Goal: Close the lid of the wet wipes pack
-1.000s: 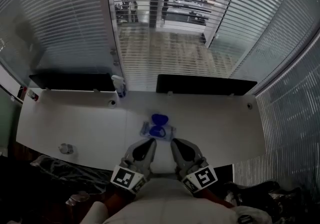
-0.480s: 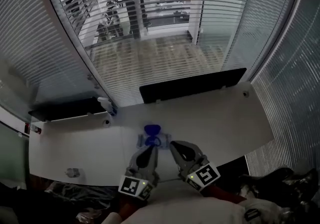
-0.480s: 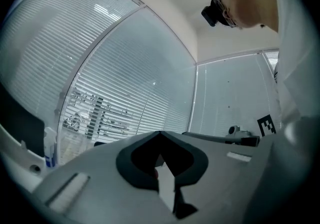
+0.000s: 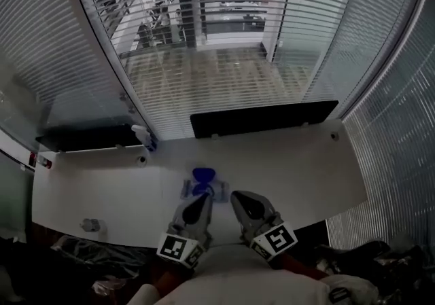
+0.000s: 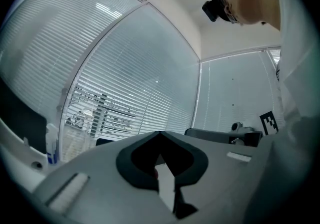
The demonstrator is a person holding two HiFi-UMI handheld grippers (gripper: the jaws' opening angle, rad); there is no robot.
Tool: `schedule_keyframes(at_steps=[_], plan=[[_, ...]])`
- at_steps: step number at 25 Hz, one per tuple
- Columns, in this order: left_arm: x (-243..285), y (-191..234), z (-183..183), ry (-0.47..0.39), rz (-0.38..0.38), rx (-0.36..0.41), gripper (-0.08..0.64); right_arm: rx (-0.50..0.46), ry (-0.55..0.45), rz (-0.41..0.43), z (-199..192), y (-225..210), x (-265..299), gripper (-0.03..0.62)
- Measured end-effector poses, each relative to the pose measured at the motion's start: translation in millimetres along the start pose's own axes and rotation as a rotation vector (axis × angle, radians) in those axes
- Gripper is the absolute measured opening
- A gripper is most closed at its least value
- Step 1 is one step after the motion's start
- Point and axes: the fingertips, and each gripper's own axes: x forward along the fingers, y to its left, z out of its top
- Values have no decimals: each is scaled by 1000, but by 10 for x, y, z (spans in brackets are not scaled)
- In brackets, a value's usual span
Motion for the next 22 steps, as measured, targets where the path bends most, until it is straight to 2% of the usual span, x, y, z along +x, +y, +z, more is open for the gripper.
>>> schedule_keyframes(at_steps=[6, 15, 19, 22], plan=[[-63, 209, -245, 32, 20, 22, 3, -58, 19, 38, -160, 82, 114, -2], [-118, 592, -556, 125, 85, 76, 3, -149, 131, 99, -334, 128, 353, -2], [-117, 818, -829, 193, 116, 95, 3, -181, 192, 120, -707, 8, 468, -2], [-79, 1009, -1054, 250, 127, 122, 3, -244, 247, 146, -970, -71, 577, -2]])
